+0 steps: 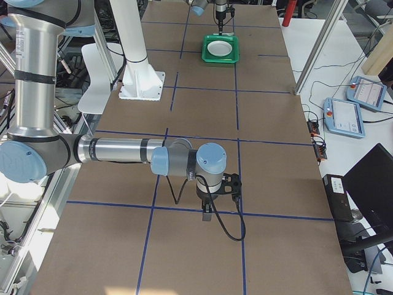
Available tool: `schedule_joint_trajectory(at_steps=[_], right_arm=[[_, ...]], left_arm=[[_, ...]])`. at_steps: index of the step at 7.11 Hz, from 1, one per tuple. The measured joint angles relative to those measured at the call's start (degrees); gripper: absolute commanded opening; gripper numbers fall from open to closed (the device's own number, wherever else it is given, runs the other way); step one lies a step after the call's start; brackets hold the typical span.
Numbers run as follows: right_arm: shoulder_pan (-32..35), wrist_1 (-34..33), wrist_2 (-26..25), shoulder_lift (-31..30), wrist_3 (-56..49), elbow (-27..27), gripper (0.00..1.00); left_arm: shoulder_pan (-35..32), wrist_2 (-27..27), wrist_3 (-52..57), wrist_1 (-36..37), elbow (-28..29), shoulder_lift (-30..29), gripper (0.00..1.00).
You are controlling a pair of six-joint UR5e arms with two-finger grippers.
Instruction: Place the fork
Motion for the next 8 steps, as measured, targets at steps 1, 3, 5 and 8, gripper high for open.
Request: schedule_joint_trajectory(at_steps=[1, 3, 5, 8], right_arm=[[0.0, 0.0, 0.0, 0.0, 0.0, 0.0, 1.0], [0.0, 0.0, 0.0, 0.0, 0.0, 0.0, 1.0], [0.0, 0.0, 0.0, 0.0, 0.0, 0.0, 1.0], [0.0, 0.0, 0.0, 0.0, 0.02, 0.0, 1.0]], left_arm=[[0.1, -0.01, -0.03, 0.0, 0.01, -0.02, 0.69], [0.73, 0.05, 0.3, -0.05, 0.02, -0.1, 0.99], [1.12, 0.06, 0.66, -0.07, -0.07, -0.13, 0.99], [0.21, -0.03, 0.84, 0.62, -2.25, 1.24, 1.0]])
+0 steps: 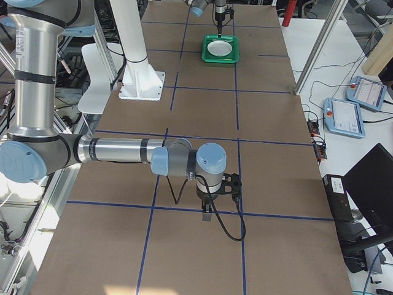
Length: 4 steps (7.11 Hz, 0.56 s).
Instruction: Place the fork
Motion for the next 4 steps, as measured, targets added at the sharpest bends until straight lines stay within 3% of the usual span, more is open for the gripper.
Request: schedule_joint_trajectory(at_steps=[2, 4], right_arm=[[0.0, 0.0, 0.0, 0.0, 0.06, 0.0, 1.0], [0.0, 0.0, 0.0, 0.0, 0.03, 0.0, 1.0]], left_arm=[[-6.01, -2.05, 6.15, 1.49, -2.21, 3.07, 1.0], [-17.51, -4.63, 26.07, 12.57, -3.79, 4.34, 1.0]])
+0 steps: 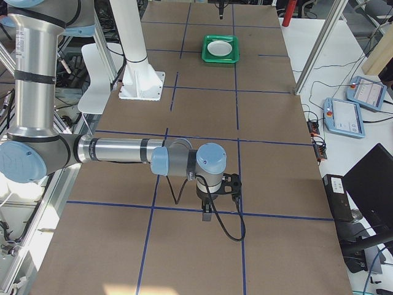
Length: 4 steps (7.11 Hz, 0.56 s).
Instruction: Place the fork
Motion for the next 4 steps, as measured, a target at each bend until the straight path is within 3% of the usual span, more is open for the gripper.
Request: schedule_joint_trajectory(at_steps=[2, 4], right_arm=[[0.0, 0.0, 0.0, 0.0, 0.01, 0.0, 1.0], [0.0, 0.0, 0.0, 0.0, -0.04, 0.0, 1.0]], left_arm=[[-12.34, -0.46, 19.57, 12.98, -0.32, -0.36, 1.0], [-18.99, -1.06, 27.0, 16.16, 0.06, 0.98, 1.0]])
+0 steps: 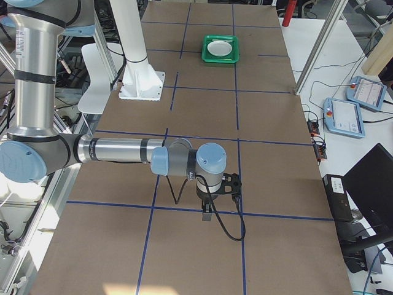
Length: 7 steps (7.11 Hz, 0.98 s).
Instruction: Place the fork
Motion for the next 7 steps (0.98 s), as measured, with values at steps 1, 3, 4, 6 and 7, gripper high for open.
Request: schedule_joint_trajectory(at_steps=[1, 3, 4, 6, 7], right_arm=[[0.0, 0.0, 0.0, 0.0, -0.01, 0.0, 1.0], [0.0, 0.0, 0.0, 0.0, -0.01, 0.0, 1.0], [0.0, 0.0, 0.0, 0.0, -0.01, 0.0, 1.0], [0.0, 0.0, 0.0, 0.0, -0.01, 0.0, 1.0], [0.0, 0.0, 0.0, 0.0, -0.01, 0.0, 1.0]], left_arm=[[-0.84, -1.03, 0.97, 0.11, -0.03, 0.53, 1.0], [-1.12, -2.58, 1.42, -0.04, -0.03, 0.95, 1.0], [-1.14, -2.8, 1.45, -0.07, -0.16, 1.0, 1.0], [-1.1, -2.89, 1.47, -0.15, -0.47, 0.96, 1.0], [-1.07, -2.9, 1.47, -0.17, -0.45, 0.93, 1.0]])
